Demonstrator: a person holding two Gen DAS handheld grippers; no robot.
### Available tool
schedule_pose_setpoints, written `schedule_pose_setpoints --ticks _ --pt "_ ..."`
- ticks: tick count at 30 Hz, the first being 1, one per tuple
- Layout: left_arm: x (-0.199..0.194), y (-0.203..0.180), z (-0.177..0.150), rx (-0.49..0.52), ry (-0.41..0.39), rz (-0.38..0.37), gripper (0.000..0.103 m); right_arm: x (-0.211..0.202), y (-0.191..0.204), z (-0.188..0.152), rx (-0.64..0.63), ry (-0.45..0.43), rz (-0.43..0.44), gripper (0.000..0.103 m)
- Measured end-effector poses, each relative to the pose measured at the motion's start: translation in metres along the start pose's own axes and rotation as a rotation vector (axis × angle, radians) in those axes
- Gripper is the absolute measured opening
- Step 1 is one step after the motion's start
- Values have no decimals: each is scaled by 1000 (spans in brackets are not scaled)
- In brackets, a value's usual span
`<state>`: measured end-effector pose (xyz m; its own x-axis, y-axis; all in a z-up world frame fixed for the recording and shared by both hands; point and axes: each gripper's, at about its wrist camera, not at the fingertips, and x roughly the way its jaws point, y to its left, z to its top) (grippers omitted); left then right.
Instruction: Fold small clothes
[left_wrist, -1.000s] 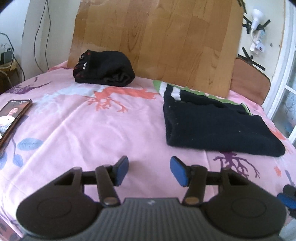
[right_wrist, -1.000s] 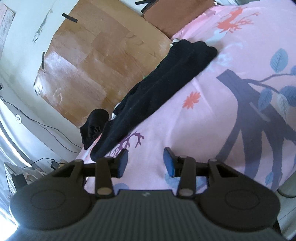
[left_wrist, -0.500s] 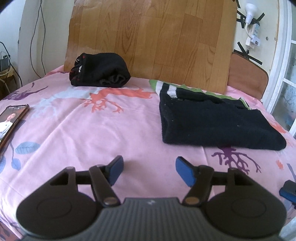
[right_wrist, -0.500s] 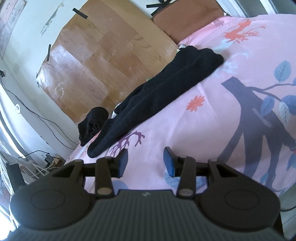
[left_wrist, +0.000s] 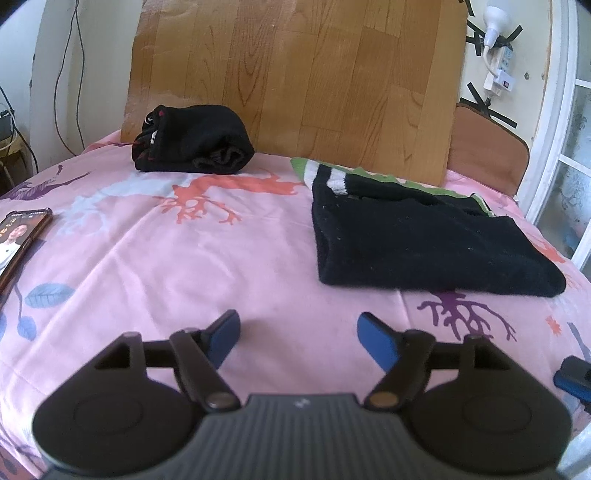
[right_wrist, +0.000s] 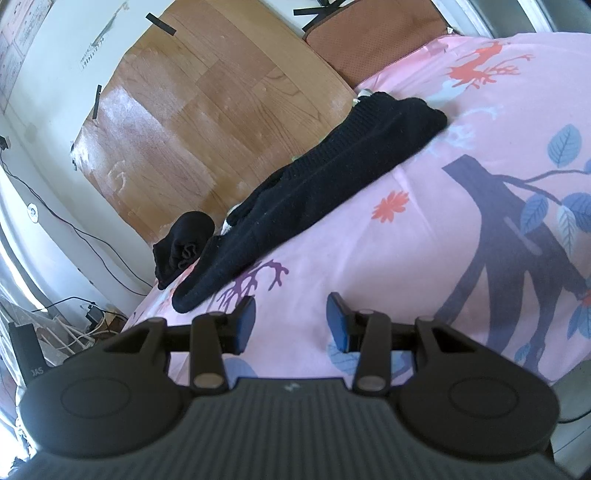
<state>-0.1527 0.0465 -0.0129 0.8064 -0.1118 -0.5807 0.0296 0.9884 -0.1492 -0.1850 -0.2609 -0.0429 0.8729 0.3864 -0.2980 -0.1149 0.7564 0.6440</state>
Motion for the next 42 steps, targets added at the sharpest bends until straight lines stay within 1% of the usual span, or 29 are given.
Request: schedule_pose_setpoints --ticks 5,15,22,25,28,35,42 --pt "2 -3 -1 17 -1 5 77 1 2 -1 -19 0 -5 46" --pt "2 -4 -3 41 -7 6 78 1 3 -2 -16 -3 -3 46" --pt "3 -6 -2 51 -5 -5 85 2 6 -3 -29 -5 -15 46" --pt "3 -7 -3 54 -8 -2 86 3 8 -4 -41 -5 -21 46" --pt "1 -7 -3 46 -2 -1 86 3 11 -6 -63 -11 -30 46" --pt "-6 -8 -7 27 13 -17 93 6 20 -11 -142 -24 -70 46" --pt "-10 -14 -6 -16 20 -35 93 7 19 -11 -145 -29 -72 47"
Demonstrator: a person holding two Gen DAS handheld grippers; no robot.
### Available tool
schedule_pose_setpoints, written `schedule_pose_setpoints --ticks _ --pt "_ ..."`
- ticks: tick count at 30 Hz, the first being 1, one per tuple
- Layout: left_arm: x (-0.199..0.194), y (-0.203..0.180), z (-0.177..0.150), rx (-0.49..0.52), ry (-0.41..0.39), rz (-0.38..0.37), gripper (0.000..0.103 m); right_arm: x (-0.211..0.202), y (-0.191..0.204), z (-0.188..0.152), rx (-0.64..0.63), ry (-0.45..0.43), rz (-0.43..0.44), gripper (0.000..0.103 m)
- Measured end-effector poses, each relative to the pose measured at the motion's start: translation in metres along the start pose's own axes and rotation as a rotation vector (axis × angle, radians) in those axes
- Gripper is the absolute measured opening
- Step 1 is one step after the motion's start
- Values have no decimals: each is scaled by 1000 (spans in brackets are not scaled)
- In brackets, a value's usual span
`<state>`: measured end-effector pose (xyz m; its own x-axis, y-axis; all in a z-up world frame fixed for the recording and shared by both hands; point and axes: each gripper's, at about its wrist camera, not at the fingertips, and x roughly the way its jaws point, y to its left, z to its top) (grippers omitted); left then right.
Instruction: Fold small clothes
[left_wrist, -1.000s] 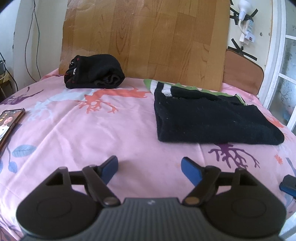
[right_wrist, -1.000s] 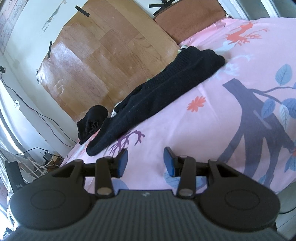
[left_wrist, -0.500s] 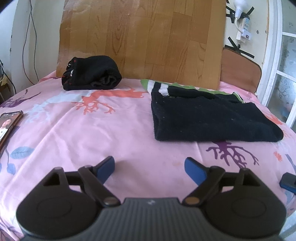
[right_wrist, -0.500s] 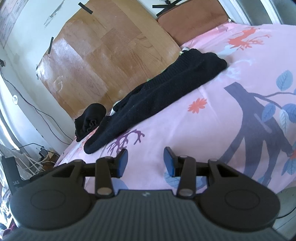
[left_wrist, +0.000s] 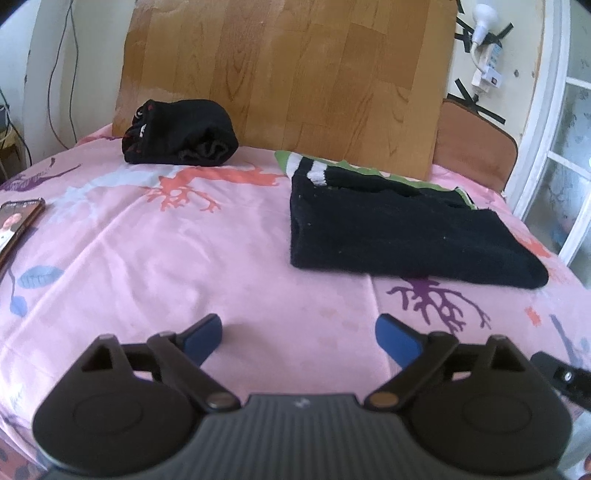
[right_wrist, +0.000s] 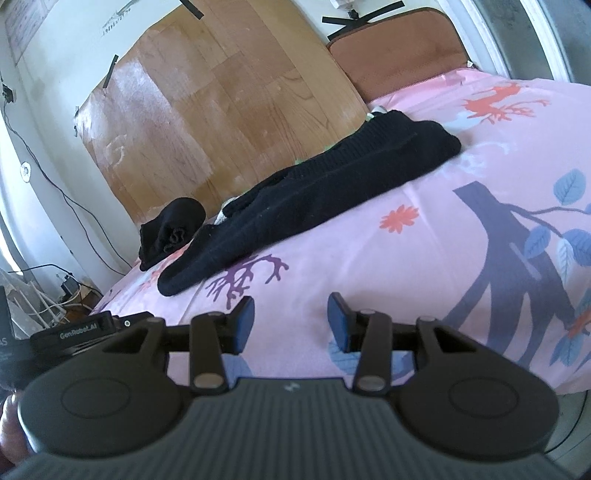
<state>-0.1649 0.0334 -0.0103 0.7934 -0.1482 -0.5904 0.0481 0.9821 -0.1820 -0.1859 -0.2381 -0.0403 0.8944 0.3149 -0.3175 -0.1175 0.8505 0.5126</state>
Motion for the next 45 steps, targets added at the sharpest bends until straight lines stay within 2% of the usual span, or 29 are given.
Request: schedule_pose_setpoints --ticks 9,18,35,45 --pt "-23 -17 -1 12 -33 0 93 0 1 -2 20 -10 9 49" --pt "-29 -24 4 14 -56 12 93 0 1 -1 20 -3 19 50" --pt "-28 -14 -1 -38 -46 14 96 0 5 -2 15 -6 4 50" --pt "-25 -15 -2 -33 -29 6 96 0 5 -2 19 -6 6 50"
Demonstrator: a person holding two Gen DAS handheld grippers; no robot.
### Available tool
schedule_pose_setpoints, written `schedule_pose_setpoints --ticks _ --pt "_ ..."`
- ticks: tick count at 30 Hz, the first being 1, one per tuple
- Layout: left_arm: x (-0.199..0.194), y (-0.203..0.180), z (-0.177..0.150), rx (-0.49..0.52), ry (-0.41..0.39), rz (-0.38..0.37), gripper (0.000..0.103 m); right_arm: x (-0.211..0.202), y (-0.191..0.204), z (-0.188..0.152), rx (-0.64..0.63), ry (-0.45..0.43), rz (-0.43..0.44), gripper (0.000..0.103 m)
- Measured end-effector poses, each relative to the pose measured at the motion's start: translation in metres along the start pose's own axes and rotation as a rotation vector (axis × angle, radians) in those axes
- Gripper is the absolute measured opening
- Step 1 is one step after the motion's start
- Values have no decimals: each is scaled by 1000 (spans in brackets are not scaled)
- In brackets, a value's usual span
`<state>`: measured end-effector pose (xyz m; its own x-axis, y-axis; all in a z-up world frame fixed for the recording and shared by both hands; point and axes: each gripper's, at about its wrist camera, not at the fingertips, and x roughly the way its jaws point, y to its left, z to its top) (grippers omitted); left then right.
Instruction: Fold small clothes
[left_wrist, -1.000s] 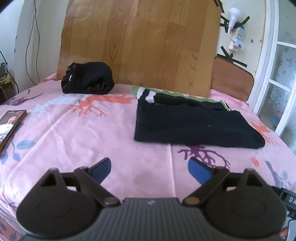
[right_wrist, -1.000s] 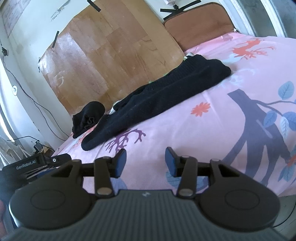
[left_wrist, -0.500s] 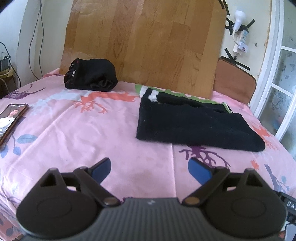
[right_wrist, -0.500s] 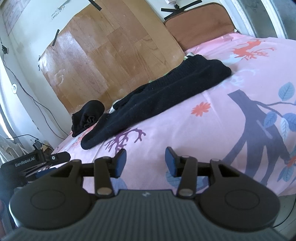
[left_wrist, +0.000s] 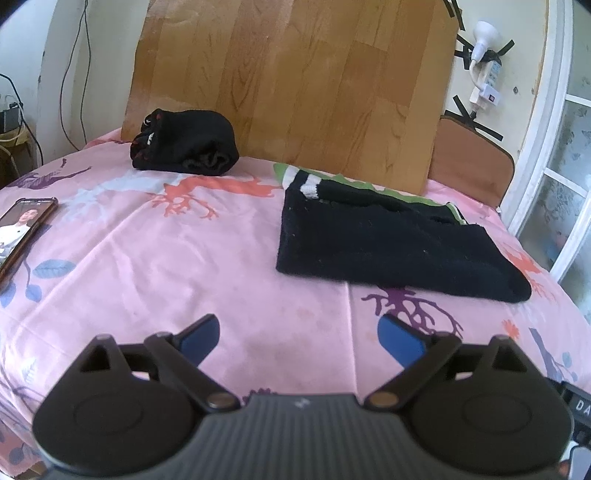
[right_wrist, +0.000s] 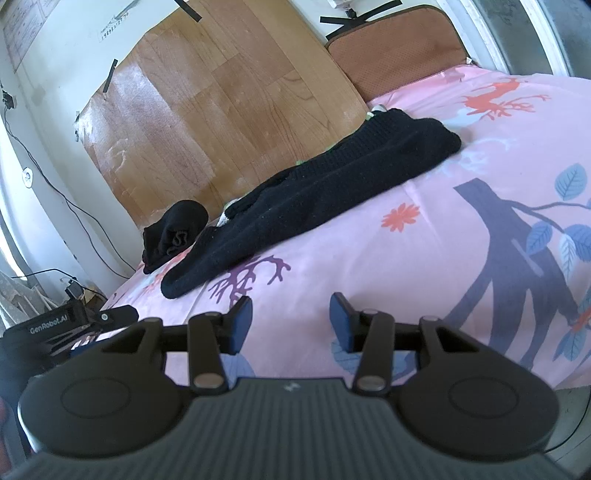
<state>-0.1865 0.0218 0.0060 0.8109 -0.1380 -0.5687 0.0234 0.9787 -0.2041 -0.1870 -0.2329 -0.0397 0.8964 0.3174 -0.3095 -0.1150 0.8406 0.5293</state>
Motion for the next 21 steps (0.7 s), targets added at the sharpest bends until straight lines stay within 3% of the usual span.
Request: schedule_pose_setpoints --ticks 21 --pt "2 -7 1 14 12 -14 96 -1 -2 0 7 3 5 50"
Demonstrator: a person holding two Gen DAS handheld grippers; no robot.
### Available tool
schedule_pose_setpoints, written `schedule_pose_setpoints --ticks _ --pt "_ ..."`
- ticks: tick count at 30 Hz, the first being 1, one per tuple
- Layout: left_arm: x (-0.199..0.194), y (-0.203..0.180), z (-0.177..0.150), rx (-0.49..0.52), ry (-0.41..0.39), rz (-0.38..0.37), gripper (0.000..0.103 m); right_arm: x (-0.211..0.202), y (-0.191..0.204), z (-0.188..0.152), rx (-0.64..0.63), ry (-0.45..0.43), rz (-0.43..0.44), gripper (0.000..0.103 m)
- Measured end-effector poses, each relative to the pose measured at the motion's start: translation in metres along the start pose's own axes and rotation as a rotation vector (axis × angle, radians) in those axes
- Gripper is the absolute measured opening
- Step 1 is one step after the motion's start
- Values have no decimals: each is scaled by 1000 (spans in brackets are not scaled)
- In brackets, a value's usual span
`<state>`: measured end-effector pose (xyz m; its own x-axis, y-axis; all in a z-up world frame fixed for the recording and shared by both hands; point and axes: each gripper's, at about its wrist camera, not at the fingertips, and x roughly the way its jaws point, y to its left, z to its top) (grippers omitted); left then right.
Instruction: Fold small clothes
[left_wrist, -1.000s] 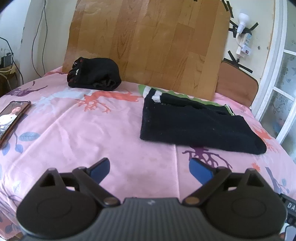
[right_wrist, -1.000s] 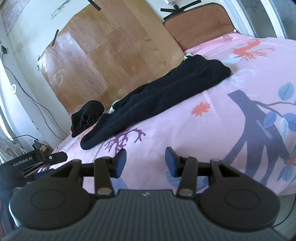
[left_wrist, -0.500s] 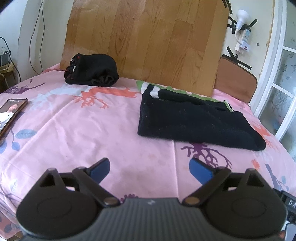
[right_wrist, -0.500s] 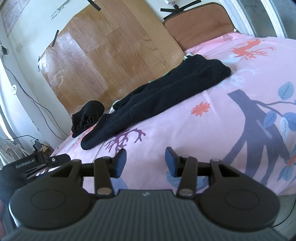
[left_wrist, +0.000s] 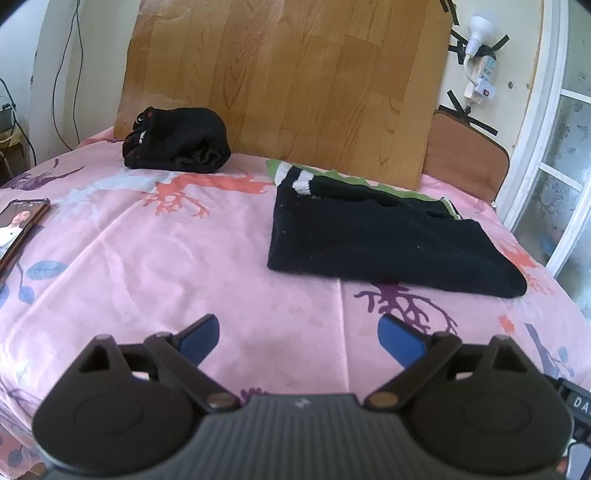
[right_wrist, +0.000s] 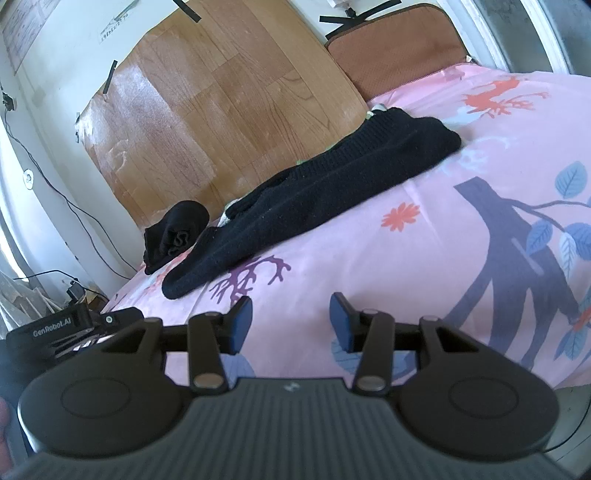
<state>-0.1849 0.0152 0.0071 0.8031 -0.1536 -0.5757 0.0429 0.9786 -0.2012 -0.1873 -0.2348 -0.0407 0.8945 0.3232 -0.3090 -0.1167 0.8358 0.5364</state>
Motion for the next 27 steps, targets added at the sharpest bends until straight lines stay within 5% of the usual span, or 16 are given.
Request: schedule_pose_setpoints --ticks 27 --pt "-2 -7 -5 33 -3 -34 99 0 2 0 0 -1 -3 50"
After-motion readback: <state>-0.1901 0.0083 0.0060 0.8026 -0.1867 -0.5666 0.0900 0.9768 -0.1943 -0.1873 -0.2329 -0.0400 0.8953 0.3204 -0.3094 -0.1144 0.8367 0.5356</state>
